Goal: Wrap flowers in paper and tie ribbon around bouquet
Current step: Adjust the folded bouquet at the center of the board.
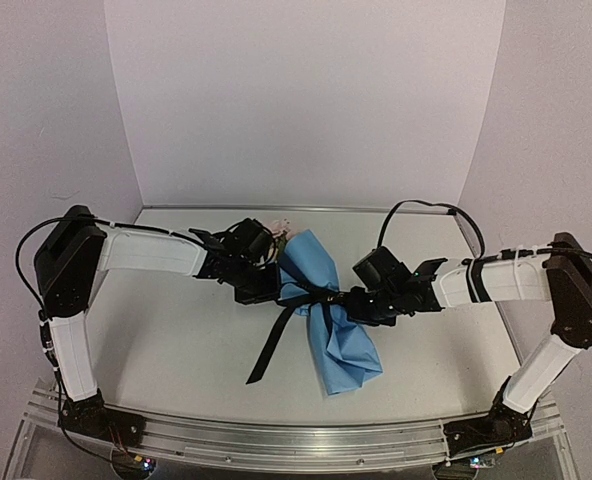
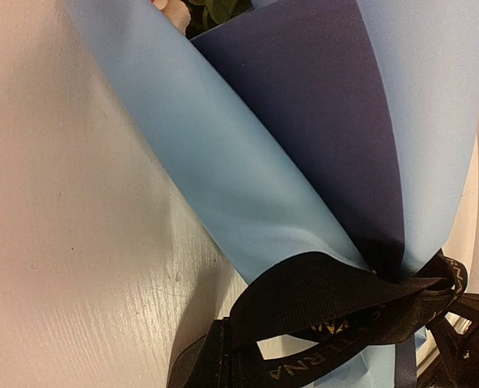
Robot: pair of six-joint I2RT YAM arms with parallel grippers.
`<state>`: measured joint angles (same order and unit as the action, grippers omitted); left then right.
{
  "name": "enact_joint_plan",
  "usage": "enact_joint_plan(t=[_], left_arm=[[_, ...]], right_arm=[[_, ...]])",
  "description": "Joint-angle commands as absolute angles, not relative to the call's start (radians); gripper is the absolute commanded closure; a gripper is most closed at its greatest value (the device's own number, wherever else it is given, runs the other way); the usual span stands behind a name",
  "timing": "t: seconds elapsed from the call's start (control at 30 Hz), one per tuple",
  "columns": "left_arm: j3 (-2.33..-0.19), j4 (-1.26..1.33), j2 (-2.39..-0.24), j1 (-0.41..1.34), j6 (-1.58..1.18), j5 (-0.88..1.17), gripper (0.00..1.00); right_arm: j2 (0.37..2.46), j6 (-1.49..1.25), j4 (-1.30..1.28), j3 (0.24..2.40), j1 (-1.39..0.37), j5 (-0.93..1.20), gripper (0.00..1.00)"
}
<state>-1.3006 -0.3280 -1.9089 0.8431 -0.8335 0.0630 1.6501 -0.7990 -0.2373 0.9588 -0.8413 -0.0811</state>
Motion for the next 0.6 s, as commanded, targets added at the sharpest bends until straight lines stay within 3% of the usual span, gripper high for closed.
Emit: enact_joint_plan(t=[0.0, 0.47, 0.57], left_arm=[[-1.291, -0.285, -1.849, 0.837, -0.806, 0.086, 1.00], [-1.221, -0.282, -1.778, 0.812, -0.789, 0.086, 1.00], [-1.216, -0.285, -1.773, 0.811, -0.783, 0.087, 1.00]], right_arm=[[1.651, -0.852, -0.224, 0.972, -0.871, -0.084, 1.00], [1.670, -0.934, -0.261, 1.062, -1.009, -0.154, 1.00], [1.650, -0.899, -0.293, 1.067, -1.008, -0.170, 0.89]])
